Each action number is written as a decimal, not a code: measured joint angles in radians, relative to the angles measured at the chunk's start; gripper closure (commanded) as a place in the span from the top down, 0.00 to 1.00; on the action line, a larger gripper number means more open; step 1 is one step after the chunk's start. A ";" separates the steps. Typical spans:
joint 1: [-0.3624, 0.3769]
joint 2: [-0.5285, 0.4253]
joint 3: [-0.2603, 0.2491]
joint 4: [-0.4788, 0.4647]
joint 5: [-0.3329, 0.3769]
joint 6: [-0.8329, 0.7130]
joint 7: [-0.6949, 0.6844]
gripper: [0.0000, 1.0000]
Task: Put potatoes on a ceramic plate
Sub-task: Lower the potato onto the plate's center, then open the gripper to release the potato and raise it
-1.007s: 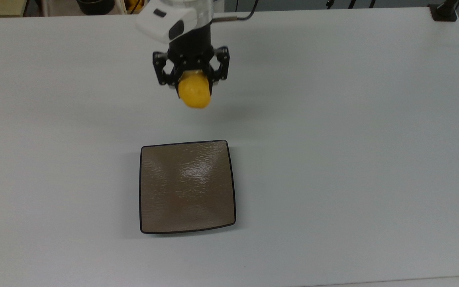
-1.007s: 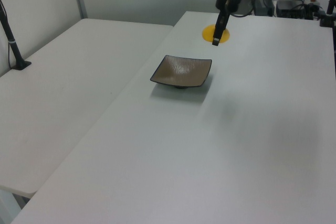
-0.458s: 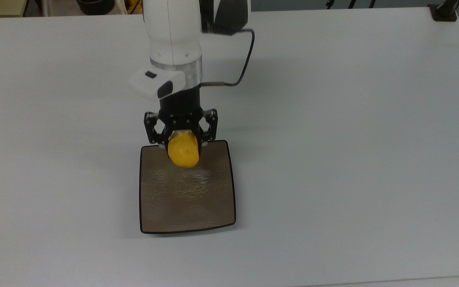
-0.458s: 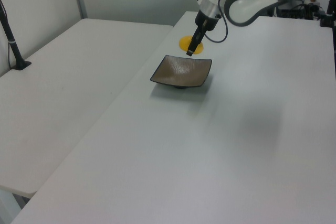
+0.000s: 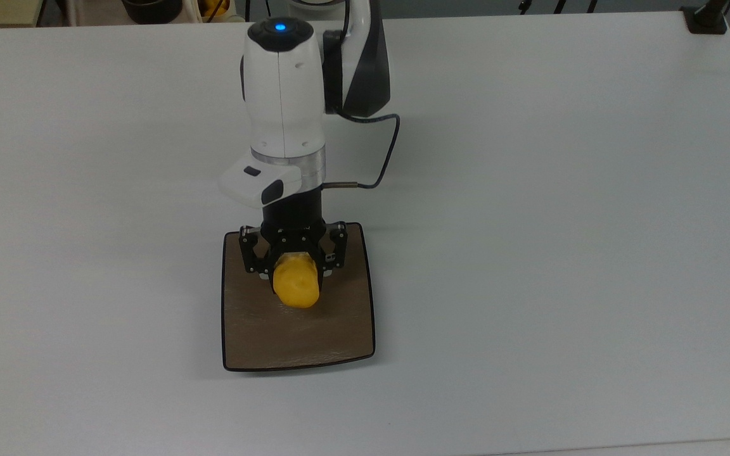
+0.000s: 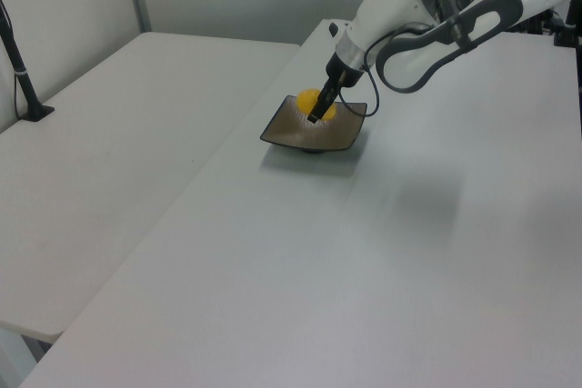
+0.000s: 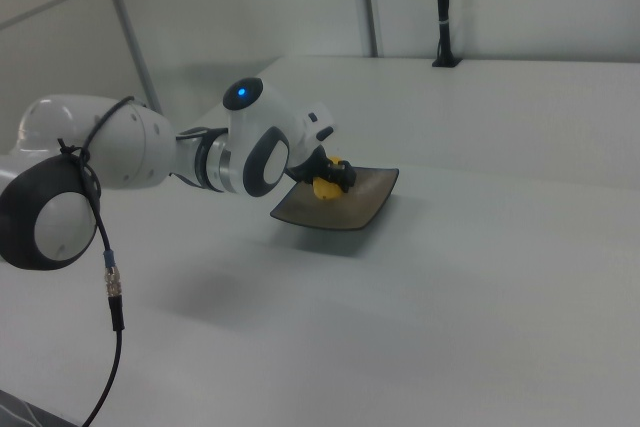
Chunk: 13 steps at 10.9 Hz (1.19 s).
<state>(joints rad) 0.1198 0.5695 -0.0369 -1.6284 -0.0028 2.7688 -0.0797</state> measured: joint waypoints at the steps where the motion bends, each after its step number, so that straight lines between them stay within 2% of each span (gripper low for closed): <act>1: 0.000 0.020 0.000 0.002 0.000 0.023 0.000 0.37; 3: 0.001 0.043 0.000 0.004 0.000 0.034 0.000 0.62; 5: 0.001 0.050 0.000 0.005 0.000 0.034 0.000 0.92; 6: 0.001 0.052 0.000 0.005 0.000 0.034 0.000 1.00; 13: 0.001 0.041 0.000 0.032 0.000 0.066 0.000 1.00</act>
<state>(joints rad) 0.1213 0.6104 -0.0369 -1.5969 -0.0029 2.8345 -0.0796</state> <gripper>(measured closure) 0.000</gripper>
